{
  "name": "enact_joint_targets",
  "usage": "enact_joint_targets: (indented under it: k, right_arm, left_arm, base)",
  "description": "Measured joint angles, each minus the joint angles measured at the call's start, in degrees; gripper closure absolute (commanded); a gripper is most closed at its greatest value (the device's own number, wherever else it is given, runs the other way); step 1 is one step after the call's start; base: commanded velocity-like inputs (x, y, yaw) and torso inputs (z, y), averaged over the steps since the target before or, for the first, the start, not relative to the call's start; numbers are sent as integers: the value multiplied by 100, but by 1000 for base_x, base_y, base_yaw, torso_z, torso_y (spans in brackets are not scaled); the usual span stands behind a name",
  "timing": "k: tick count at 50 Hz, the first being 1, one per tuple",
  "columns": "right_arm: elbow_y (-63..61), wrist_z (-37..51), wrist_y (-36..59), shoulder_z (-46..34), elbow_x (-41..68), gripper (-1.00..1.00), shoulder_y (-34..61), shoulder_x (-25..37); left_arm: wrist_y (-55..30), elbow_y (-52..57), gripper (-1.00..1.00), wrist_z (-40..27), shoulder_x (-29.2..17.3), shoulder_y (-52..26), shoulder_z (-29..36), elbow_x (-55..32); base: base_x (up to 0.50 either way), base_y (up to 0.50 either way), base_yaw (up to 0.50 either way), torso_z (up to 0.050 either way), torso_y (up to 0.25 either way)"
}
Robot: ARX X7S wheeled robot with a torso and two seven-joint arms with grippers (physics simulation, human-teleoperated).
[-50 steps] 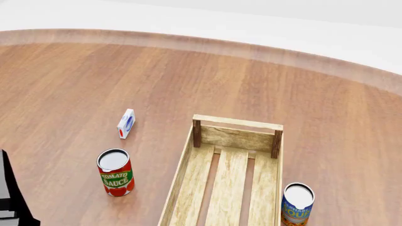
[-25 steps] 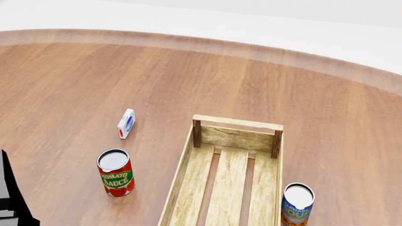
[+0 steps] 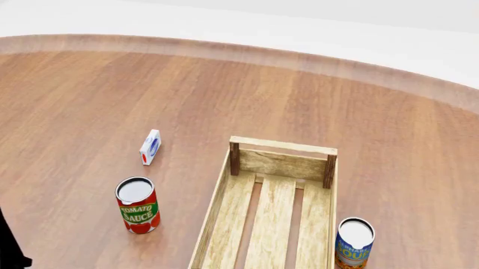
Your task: Pick up the butter and put it in the tray.
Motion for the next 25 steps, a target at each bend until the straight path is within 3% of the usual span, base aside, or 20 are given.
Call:
enact_joint_targets:
  k: [25]
  right_arm:
    - [-938,747,-559,1190,1389,100,-271,899]
  left_arm:
    - [-114,181,-100,-71,-65,-18,-62,-205]
  base:
    - [0,0,0,0,0]
